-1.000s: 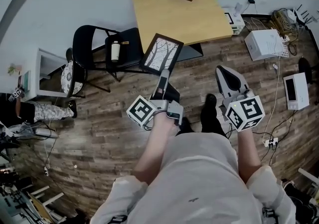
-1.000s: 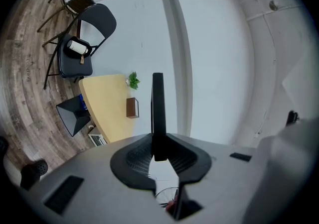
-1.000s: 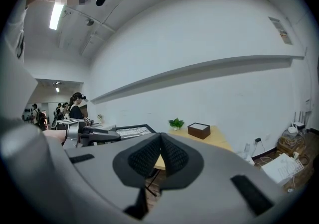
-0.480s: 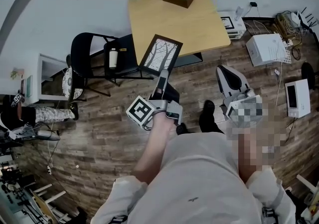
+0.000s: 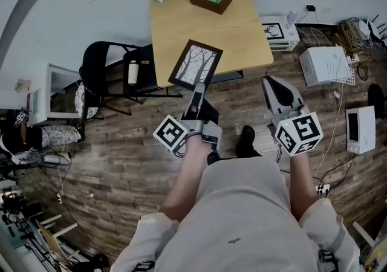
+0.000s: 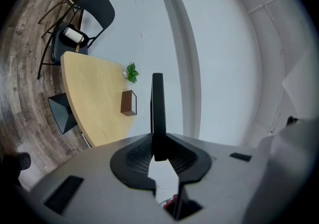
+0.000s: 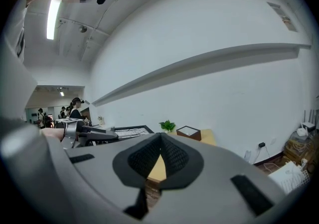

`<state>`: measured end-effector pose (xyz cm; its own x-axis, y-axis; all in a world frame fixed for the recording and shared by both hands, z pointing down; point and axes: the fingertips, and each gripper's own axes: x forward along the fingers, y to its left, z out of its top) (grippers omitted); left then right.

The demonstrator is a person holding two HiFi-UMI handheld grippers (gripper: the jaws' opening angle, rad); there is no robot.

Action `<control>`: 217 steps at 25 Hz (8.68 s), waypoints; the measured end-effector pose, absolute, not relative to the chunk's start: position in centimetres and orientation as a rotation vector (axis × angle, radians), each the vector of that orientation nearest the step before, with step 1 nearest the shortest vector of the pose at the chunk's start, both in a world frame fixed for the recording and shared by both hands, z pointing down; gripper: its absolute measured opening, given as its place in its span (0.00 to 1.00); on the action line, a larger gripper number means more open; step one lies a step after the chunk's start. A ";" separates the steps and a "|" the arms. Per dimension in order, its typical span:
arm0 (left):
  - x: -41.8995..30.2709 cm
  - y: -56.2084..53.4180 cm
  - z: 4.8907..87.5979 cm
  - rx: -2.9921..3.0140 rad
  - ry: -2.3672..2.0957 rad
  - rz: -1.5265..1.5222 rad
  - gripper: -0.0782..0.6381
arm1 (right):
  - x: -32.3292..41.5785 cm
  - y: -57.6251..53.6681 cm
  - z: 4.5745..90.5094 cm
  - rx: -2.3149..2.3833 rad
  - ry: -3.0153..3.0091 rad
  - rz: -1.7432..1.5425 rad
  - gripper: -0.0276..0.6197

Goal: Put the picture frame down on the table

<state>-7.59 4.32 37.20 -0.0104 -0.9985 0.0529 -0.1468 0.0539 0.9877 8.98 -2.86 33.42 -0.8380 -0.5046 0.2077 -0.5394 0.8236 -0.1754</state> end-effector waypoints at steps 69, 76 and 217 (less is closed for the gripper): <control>-10.8 -18.9 50.3 1.221 -0.992 -0.712 0.20 | 2.9 -16.6 39.0 1.244 -2.560 0.460 0.04; -11.2 -19.7 53.0 1.185 -1.012 -0.679 0.20 | 2.2 -17.4 40.3 1.208 -2.543 0.482 0.04; -15.8 -15.5 63.2 1.330 -1.514 0.018 0.43 | -1.9 -15.1 45.2 1.050 -2.553 0.576 0.04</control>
<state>-15.79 -15.46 63.22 0.1927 -0.7012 0.6864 -0.7172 0.3768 0.5862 -1.86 -15.12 45.17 -0.6788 -0.5922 0.4342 -0.7212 0.6488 -0.2426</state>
